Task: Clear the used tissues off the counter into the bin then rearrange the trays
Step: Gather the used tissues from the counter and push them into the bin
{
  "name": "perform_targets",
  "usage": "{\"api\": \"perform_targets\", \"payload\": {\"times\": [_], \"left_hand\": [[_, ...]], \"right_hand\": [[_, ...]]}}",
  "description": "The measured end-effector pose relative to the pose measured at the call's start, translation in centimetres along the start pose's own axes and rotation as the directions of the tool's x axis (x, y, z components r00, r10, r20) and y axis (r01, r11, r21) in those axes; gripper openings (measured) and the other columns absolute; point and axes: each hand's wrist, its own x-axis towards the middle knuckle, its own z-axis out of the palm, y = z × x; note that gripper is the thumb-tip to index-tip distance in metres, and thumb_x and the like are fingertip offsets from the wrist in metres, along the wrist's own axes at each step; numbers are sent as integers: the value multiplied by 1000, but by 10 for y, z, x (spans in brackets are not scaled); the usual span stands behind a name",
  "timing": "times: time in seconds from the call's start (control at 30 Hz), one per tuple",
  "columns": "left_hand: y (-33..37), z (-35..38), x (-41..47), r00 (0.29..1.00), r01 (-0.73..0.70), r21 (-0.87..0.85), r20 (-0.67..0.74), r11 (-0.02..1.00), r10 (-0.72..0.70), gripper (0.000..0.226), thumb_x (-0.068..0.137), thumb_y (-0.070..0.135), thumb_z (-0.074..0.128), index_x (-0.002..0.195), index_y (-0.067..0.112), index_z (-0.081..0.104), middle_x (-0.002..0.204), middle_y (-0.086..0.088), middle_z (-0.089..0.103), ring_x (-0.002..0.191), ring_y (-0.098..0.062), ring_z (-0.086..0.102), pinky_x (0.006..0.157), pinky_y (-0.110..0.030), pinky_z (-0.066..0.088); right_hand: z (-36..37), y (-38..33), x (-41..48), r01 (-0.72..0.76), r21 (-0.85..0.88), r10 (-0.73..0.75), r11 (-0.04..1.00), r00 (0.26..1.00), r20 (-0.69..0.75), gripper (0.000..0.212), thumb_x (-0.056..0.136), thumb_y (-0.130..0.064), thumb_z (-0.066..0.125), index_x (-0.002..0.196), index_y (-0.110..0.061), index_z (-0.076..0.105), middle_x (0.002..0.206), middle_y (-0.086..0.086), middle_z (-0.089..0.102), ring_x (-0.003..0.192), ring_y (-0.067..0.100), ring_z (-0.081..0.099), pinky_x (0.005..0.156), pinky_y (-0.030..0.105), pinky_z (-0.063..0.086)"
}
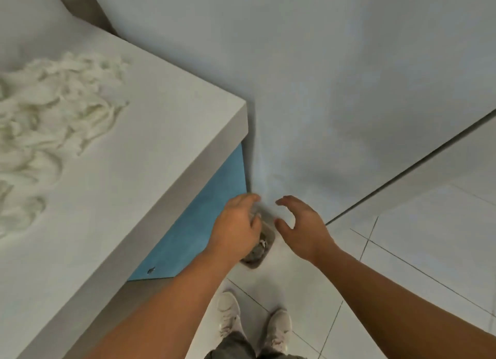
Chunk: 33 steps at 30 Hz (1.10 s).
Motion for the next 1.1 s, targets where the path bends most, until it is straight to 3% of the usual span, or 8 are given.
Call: {"api": "perform_targets", "payload": {"times": [0.1, 0.17, 0.23, 0.37, 0.53, 0.73, 0.9, 1.1], "left_hand": [[29, -42, -14, 996, -23, -12, -91, 1000, 22, 41, 94, 23, 57, 135, 25, 54, 139, 6, 53, 130, -11, 46, 106, -21, 33], [44, -68, -26, 986, -57, -23, -156, 998, 53, 41, 94, 24, 56, 135, 25, 53, 139, 7, 54, 129, -10, 47, 109, -27, 37], [57, -93, -38, 974, -77, -44, -217, 996, 65, 40, 95, 24, 56, 135, 25, 53, 137, 8, 54, 127, -8, 48, 108, -28, 39], [64, -136, -64, 938, -90, -22, -339, 996, 77, 37, 95, 22, 58, 132, 22, 56, 133, 6, 57, 123, -10, 51, 104, -25, 39], [50, -185, -105, 899, -33, 25, -435, 999, 40, 37, 95, 20, 59, 131, 21, 58, 133, 7, 58, 123, -9, 51, 103, -23, 39], [-1, -235, -162, 846, 149, 73, -526, 986, -89, 34, 96, 23, 59, 130, 23, 58, 133, 6, 58, 124, -13, 51, 102, -24, 39], [-55, -266, -208, 788, 366, 129, -570, 921, -233, 32, 95, 26, 61, 128, 23, 61, 133, 6, 58, 124, -15, 48, 99, -16, 31], [-125, -296, -254, 713, 557, 203, -615, 805, -338, 34, 87, 22, 70, 121, 20, 67, 131, -1, 60, 119, -29, 53, 98, -37, 44]], "right_hand": [[-28, -35, -10, 84, 9, -84, 996, 996, -44, 41, 93, -28, 62, 132, -22, 56, 143, -4, 50, 132, 10, 43, 102, 8, 21], [-42, -59, -16, 160, 37, -157, 986, 985, -76, 38, 92, -25, 63, 130, -21, 57, 138, -6, 53, 123, 0, 43, 95, -3, 17], [-52, -83, -22, 243, 75, -235, 967, 966, -107, 35, 91, -20, 64, 126, -18, 60, 131, -5, 56, 112, -9, 41, 92, -7, 20], [-58, -127, -29, 353, 121, -344, 928, 934, -95, 36, 91, -20, 63, 127, -19, 59, 131, -6, 57, 121, 5, 49, 104, 15, 34], [-48, -182, -39, 489, 113, -490, 865, 871, -21, 38, 91, -24, 61, 129, -23, 56, 132, -8, 55, 124, 8, 47, 104, 19, 33], [-15, -244, -44, 622, 80, -627, 779, 772, 103, 39, 93, -26, 59, 132, -22, 55, 136, -5, 54, 127, 12, 46, 106, 22, 33], [32, -285, -52, 661, 86, -661, 745, 717, 219, 41, 94, -29, 58, 134, -25, 53, 139, -7, 52, 129, 10, 44, 104, 20, 31], [96, -331, -61, 679, 82, -664, 729, 673, 326, 40, 94, -30, 57, 134, -26, 53, 137, -6, 54, 127, 12, 47, 102, 19, 33]]}}
